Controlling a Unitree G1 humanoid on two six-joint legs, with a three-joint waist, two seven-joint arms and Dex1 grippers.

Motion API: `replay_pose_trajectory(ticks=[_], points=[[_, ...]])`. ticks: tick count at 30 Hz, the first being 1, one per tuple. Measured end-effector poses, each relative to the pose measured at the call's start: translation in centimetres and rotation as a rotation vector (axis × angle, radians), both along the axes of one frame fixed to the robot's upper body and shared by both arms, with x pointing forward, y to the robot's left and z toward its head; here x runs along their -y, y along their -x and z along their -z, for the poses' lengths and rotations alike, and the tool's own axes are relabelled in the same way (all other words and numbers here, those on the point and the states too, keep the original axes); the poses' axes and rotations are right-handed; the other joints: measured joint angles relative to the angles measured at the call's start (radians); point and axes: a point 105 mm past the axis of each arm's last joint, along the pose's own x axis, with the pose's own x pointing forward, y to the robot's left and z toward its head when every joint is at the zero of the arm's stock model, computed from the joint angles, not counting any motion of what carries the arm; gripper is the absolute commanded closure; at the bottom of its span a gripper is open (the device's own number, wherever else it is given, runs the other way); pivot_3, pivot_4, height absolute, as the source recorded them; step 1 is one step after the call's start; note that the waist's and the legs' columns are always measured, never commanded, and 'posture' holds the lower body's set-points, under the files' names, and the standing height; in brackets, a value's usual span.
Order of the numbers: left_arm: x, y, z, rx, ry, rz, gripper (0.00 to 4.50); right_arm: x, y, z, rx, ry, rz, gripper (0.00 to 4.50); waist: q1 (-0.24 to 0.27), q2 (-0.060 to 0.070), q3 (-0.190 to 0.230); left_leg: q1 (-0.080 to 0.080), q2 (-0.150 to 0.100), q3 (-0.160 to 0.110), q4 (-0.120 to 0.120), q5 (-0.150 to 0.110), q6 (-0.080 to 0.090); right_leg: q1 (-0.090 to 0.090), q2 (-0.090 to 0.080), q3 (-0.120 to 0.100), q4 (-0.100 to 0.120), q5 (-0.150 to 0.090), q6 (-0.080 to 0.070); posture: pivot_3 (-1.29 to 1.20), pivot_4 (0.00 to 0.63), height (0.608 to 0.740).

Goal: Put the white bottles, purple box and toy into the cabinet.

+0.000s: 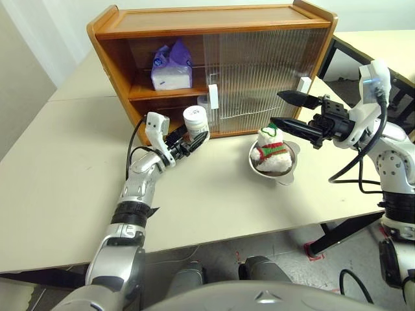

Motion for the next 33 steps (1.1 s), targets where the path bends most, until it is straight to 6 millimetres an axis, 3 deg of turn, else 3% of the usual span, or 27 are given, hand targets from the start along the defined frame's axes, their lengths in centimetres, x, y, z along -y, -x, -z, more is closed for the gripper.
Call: replay_pose_trajectory(ticks=[16,25,33], points=[[-3.4,-3.2,1.3,-0.054,-0.045,-0.332,1.44,0.0,0.0,0.0,0.006,-0.002,0.001,0.0,-0.001,0.0,0.0,0.001,-0.002,0.0,0.001,0.003,0.003,0.002,0.003,0.001,0.0,0.0,0.008,-0.16,0.0,0.74],[-3.4,-4.2,1.6,-0.066,-0.061,-0.413,1.44,0.5,0.3,0.1,0.009,0.015,0.025,0.0,-0.01,-0.001,0.0,0.001,-0.005,0.002,0.002,0.006,0.007,0.003,0.002,0.002,-0.001,0.002,0.012,-0.22,0.0,0.74],[-3.8,-4.9,1.5,-0.076,-0.095,-0.473,1.44,1.3,1.0,0.4,0.01,0.02,0.083,0.0,-0.052,-0.002,0.001,-0.001,-0.015,0.002,0.002,0.007,0.009,0.004,0.001,0.001,-0.002,0.003,0.017,-0.28,0.0,0.74]])
